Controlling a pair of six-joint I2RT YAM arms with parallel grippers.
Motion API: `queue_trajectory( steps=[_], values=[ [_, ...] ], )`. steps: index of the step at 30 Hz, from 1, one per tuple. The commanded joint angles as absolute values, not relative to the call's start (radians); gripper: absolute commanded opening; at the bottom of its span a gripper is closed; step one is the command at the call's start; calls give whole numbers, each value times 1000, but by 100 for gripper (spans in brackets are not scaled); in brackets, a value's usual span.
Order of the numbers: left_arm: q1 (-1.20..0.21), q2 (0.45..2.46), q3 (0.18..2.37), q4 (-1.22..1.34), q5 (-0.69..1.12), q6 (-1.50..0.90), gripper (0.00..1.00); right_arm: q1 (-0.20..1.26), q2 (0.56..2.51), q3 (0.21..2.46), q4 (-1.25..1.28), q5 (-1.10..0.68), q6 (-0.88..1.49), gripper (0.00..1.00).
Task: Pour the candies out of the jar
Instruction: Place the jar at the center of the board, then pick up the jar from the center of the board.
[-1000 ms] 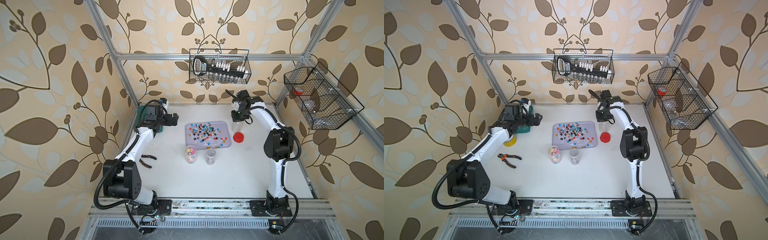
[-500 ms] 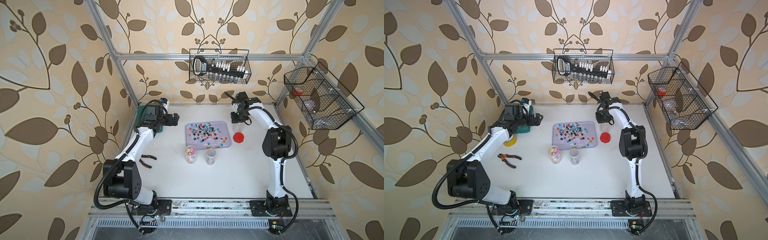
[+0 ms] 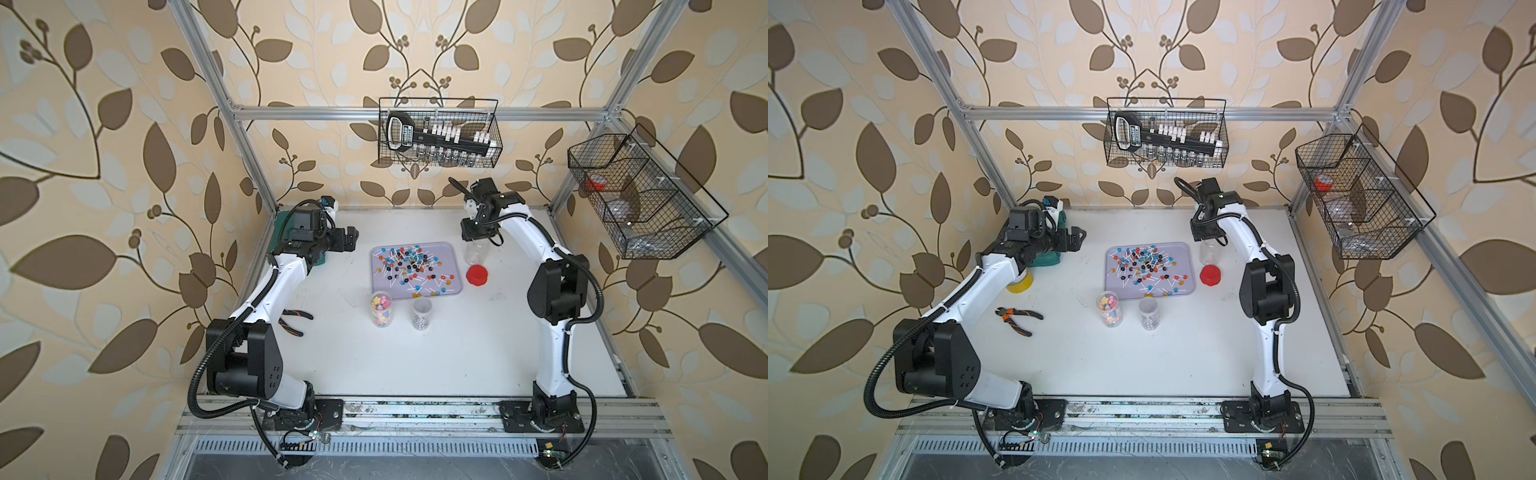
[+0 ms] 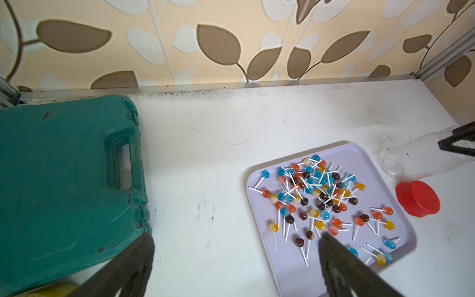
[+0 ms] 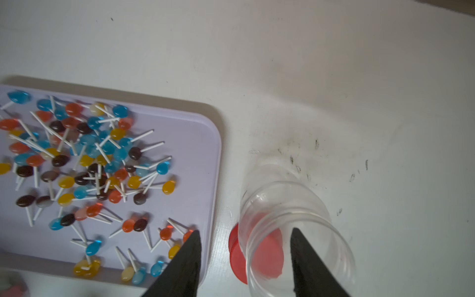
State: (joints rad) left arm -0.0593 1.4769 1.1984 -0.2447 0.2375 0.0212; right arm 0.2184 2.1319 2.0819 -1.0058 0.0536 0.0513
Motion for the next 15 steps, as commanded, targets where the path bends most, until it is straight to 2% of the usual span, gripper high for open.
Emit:
queue_trajectory(
  steps=[1, 4, 6, 10, 15],
  values=[
    [-63, 1477, 1249, -247, 268, 14, 99, 229, 2040, 2119, -983, 87, 57, 62],
    [-63, 1478, 1258, -256, 284, 5, 99, 256, 1976, 2084, -952, 84, 60, 87],
    [-63, 1487, 1279, -283, 297, 5, 99, 280, 1938, 2056, -942, 75, 63, 99],
    [-63, 1521, 1349, -386, 289, 17, 99, 340, 1835, 1920, -888, 14, 67, 99],
    [-64, 1509, 1359, -396, 188, -41, 99, 457, 1676, 1708, -763, -130, 78, 98]
  ],
)
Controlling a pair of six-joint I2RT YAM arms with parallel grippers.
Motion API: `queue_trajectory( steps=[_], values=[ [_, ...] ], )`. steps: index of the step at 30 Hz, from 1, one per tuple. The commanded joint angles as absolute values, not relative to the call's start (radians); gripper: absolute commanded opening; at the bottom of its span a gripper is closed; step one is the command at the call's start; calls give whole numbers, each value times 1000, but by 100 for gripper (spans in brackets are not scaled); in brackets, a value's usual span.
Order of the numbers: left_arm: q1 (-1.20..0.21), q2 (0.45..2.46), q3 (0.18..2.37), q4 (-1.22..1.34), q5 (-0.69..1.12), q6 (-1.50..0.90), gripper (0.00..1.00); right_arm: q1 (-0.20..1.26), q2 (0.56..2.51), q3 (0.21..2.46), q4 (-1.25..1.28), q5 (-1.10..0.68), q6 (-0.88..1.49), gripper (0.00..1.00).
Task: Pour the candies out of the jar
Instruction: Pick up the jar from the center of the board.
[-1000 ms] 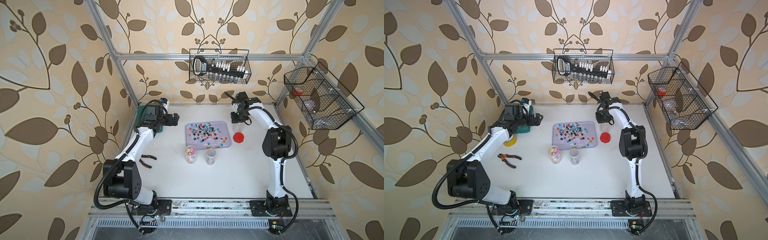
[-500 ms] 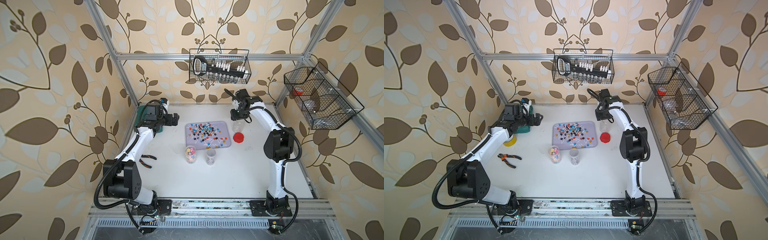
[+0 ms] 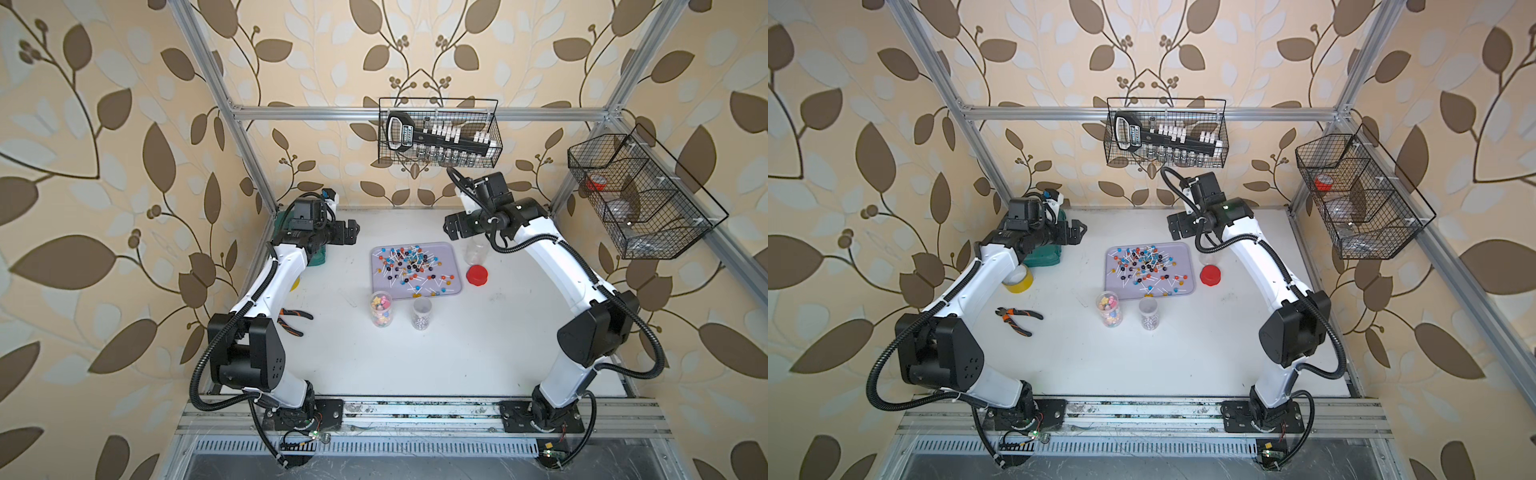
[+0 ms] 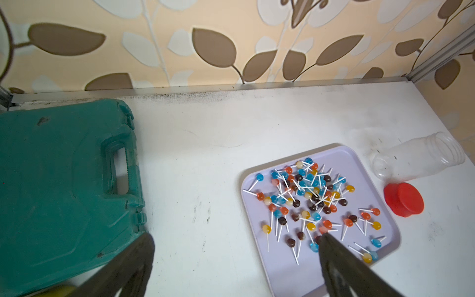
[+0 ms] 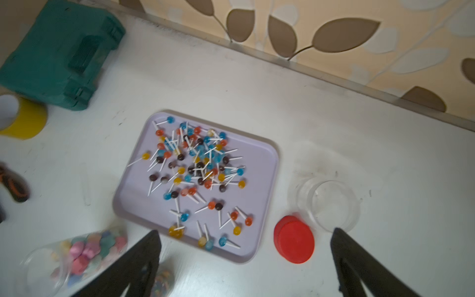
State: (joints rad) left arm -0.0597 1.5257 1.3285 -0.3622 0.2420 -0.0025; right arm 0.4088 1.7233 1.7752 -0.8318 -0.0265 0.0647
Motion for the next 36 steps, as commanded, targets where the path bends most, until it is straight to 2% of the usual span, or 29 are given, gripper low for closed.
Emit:
queue_trajectory(
  steps=[1, 4, 8, 18, 32, 36],
  values=[
    [-63, 1508, 1364, -409, 150, -52, 99, 492, 1656, 1678, -746, -148, 80, 98],
    [-63, 1513, 1417, -513, 67, -117, 99, 611, 1631, 1640, -737, -148, 78, 98],
    [-62, 1479, 1406, -581, 84, -182, 99, 724, 1638, 1628, -749, -122, 66, 98],
    [-52, 1414, 1392, -705, 103, -208, 99, 893, 1732, 1620, -722, -108, 39, 97],
    [-12, 1511, 1394, -666, 146, -151, 99, 952, 1865, 1601, -679, -72, 33, 92],
    [-4, 1563, 1463, -642, 163, -133, 99, 954, 1899, 1606, -675, -50, 22, 92]
  ],
)
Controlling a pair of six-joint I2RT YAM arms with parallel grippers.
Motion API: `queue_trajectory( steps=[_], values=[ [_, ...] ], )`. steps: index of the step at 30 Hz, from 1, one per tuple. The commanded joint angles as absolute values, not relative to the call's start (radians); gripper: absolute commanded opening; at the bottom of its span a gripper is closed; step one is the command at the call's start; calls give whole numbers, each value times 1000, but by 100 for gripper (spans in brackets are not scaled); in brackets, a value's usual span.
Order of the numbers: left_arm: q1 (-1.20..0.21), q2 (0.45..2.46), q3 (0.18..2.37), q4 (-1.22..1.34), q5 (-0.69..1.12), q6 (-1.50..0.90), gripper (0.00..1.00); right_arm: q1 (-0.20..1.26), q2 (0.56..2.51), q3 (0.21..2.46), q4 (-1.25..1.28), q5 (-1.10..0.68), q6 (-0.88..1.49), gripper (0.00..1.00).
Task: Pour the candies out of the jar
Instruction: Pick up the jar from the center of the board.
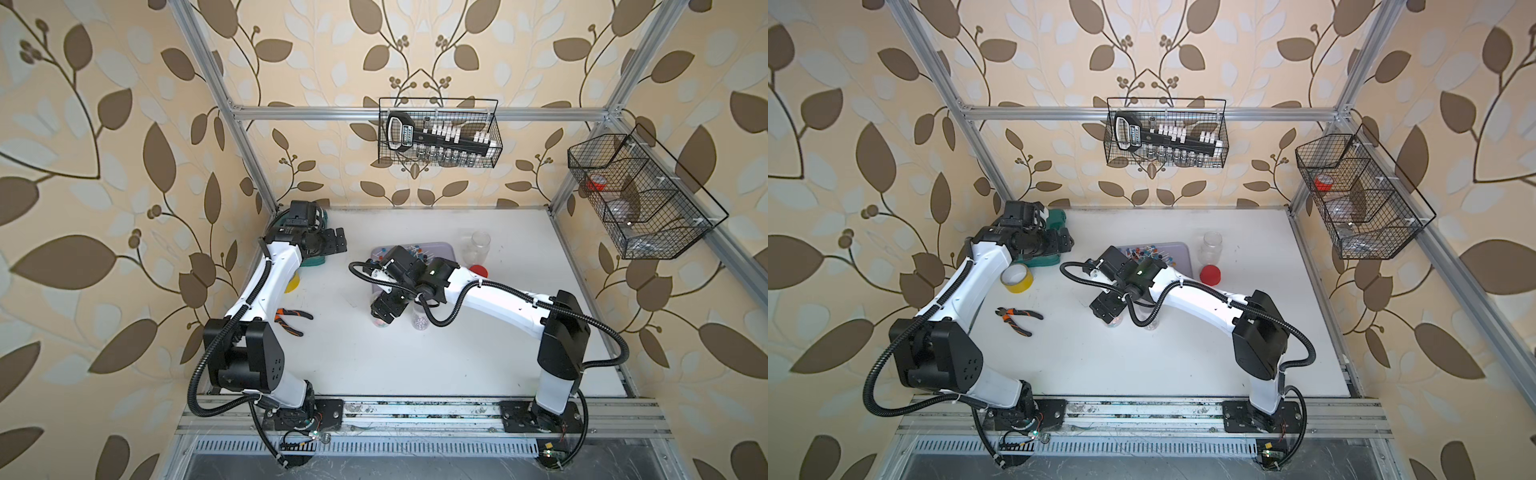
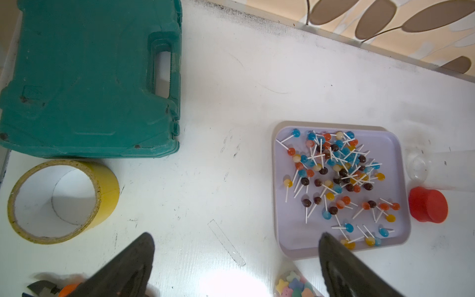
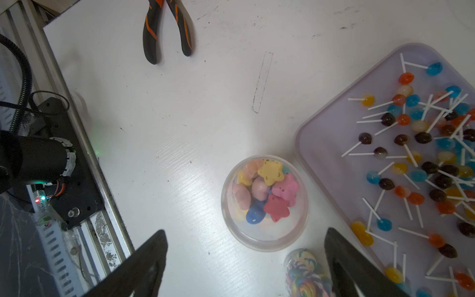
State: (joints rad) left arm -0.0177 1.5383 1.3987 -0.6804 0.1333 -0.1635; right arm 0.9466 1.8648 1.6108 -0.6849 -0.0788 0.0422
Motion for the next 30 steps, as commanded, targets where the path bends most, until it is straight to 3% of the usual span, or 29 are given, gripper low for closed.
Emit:
queue_trajectory(
  steps=[1, 9, 21, 30],
  values=[
    [-3, 1578, 1479, -636, 175, -133, 99, 954, 1909, 1608, -675, -45, 20, 92],
    [0, 1674, 1528, -597, 250, -133, 99, 954, 1965, 1626, -673, -27, 14, 88],
    [3, 1662, 1480, -583, 278, -120, 99, 951, 1995, 1654, -675, -17, -3, 83],
    [3, 1660, 1480, -586, 276, -111, 99, 937, 2010, 1680, -675, -34, -7, 70]
  ],
)
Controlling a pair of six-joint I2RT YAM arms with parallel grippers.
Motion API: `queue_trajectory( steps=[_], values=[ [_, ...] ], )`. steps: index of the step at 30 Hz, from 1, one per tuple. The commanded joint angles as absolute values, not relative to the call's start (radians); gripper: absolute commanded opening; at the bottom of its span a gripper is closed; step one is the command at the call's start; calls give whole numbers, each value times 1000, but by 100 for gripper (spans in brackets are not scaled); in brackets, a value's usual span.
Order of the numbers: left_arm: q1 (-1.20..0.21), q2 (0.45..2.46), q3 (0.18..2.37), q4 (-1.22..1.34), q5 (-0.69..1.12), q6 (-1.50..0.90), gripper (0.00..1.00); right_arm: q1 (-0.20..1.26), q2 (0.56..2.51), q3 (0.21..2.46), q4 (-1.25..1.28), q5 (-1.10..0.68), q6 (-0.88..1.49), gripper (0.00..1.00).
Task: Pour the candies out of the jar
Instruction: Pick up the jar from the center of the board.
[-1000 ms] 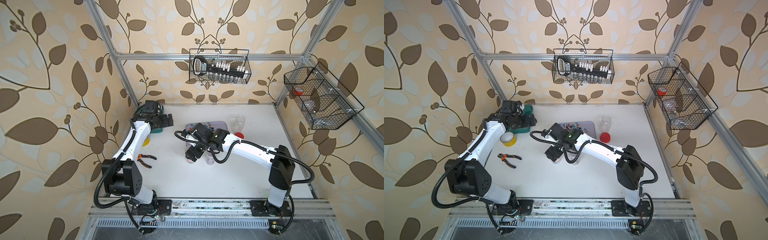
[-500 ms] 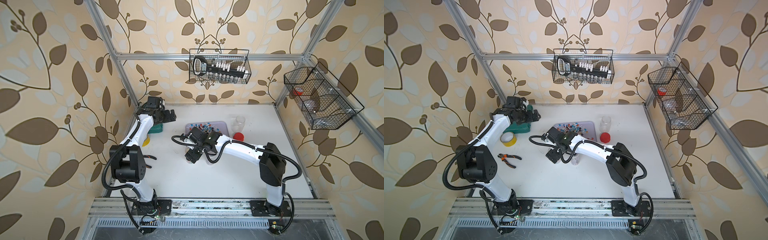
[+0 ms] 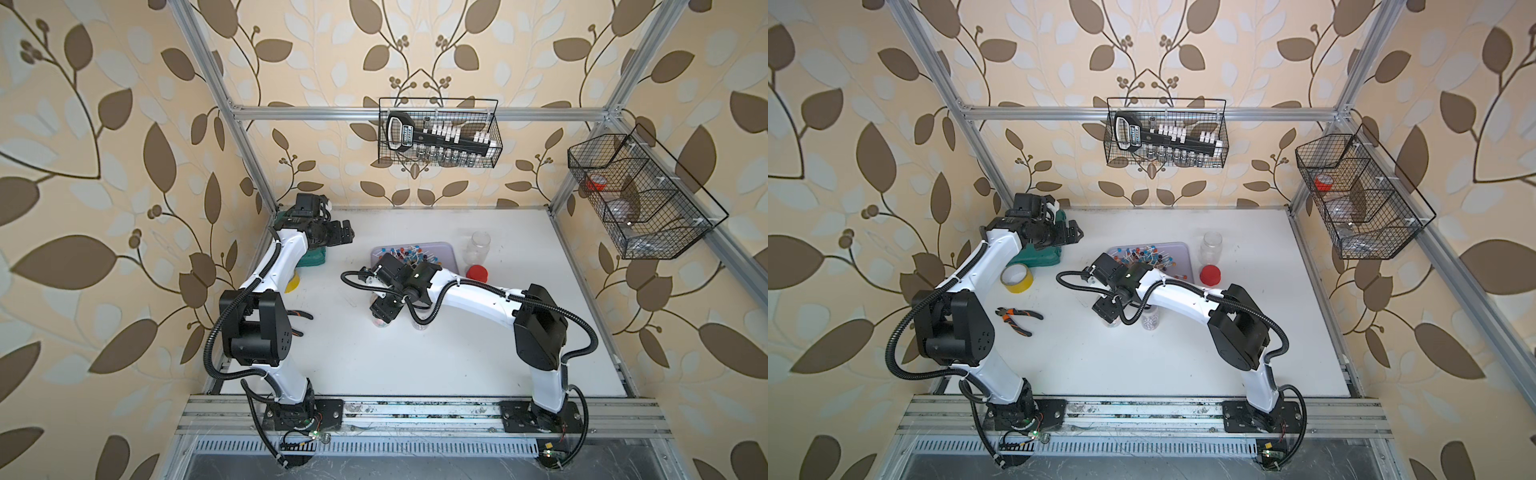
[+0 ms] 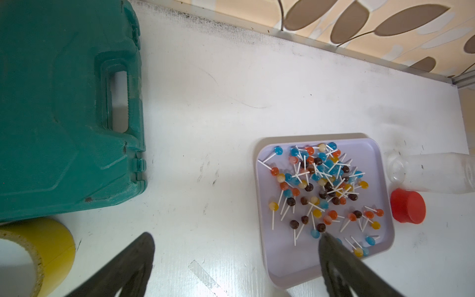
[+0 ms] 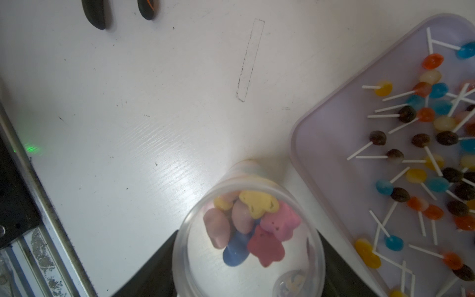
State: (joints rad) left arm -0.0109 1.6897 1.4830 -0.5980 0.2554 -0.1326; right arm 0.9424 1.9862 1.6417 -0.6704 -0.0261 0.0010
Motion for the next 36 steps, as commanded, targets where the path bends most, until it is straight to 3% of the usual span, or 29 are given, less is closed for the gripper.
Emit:
queue_trajectory(
  steps=[1, 12, 22, 36],
  values=[
    [2, 1661, 1480, -586, 278, -109, 99, 936, 2011, 1683, -674, -34, -8, 70],
    [2, 1665, 1481, -587, 293, -111, 99, 913, 1989, 1680, -675, -86, 2, 38],
    [4, 1660, 1471, -569, 359, -84, 99, 806, 1878, 1683, -683, -220, 50, 29],
    [3, 1543, 1301, -426, 1026, 200, 99, 467, 1691, 1629, -710, -510, 141, 23]
  ],
)
